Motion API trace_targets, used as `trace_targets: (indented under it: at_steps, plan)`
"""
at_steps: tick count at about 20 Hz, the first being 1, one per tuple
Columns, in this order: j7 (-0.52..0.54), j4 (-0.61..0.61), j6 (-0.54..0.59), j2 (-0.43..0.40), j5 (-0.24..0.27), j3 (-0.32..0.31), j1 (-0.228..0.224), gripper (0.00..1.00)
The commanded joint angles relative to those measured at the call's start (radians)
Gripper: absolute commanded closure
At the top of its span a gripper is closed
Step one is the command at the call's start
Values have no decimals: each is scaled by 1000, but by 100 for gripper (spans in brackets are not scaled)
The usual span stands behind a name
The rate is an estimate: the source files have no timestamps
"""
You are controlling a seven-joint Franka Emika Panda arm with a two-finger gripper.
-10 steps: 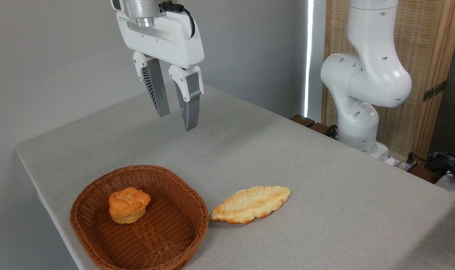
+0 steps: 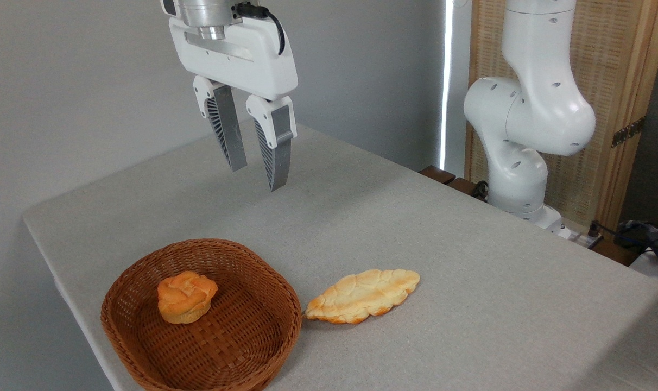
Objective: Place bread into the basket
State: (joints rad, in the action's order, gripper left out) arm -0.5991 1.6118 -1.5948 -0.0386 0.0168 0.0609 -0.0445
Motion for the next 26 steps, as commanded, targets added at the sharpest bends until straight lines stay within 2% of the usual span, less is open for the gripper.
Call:
trace_targets:
  at_steps: [1, 26]
  plan:
    - [13, -21, 13, 6, -3, -4, -2, 0]
    - [13, -9, 10, 0, -3, -24, -2, 0]
